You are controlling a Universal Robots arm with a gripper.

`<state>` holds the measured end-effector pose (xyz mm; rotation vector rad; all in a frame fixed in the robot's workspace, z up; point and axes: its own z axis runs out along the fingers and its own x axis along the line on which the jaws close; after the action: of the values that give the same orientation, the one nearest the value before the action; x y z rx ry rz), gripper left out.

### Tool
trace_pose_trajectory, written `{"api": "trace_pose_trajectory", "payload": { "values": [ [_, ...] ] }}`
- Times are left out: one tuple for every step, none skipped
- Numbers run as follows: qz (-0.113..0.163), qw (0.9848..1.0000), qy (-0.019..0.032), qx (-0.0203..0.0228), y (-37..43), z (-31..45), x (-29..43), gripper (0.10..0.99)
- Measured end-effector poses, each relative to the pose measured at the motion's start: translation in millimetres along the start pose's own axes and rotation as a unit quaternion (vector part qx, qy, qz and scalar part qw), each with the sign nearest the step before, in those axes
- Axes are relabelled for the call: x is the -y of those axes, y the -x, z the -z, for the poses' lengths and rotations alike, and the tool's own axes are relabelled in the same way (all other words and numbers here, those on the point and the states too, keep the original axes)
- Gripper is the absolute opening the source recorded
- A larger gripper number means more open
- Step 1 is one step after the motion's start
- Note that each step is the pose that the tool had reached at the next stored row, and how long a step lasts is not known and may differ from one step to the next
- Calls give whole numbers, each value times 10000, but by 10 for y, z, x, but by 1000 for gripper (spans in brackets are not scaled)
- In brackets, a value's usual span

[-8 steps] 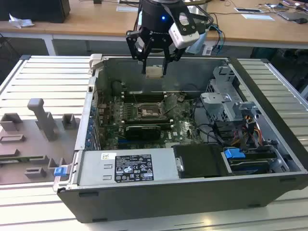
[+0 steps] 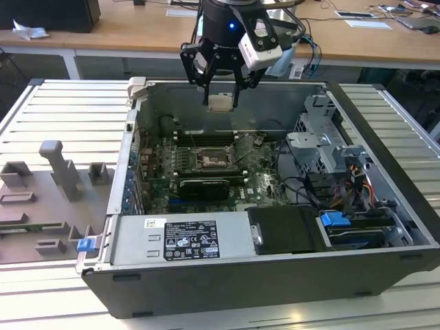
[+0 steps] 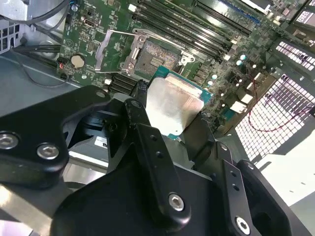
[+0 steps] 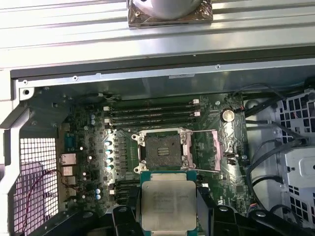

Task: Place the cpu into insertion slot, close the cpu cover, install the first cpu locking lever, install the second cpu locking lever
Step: 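Place the cpu into insertion slot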

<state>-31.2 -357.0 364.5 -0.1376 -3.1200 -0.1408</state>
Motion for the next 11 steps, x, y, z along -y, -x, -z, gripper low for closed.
{"api": "trace_pose_trajectory", "payload": {
  "values": [
    [-10,10000,0,1,0,-1,0,541],
    [-14,10000,0,1,0,-5,1,541],
    [-15,10000,0,1,0,-7,1,541],
    [-15,10000,0,1,0,-10,1,541],
    [-15,10000,0,1,0,-11,1,541],
    [-15,10000,0,1,0,-13,1,541],
    [-15,10000,0,1,0,-14,1,541],
    [-24,10000,0,2,0,-15,1,541],
    [-61,10000,2,6,0,-15,1,541],
    [-83,10000,2,8,0,-15,1,541],
    [-102,9999,3,9,0,-16,1,541]
  ]
}}
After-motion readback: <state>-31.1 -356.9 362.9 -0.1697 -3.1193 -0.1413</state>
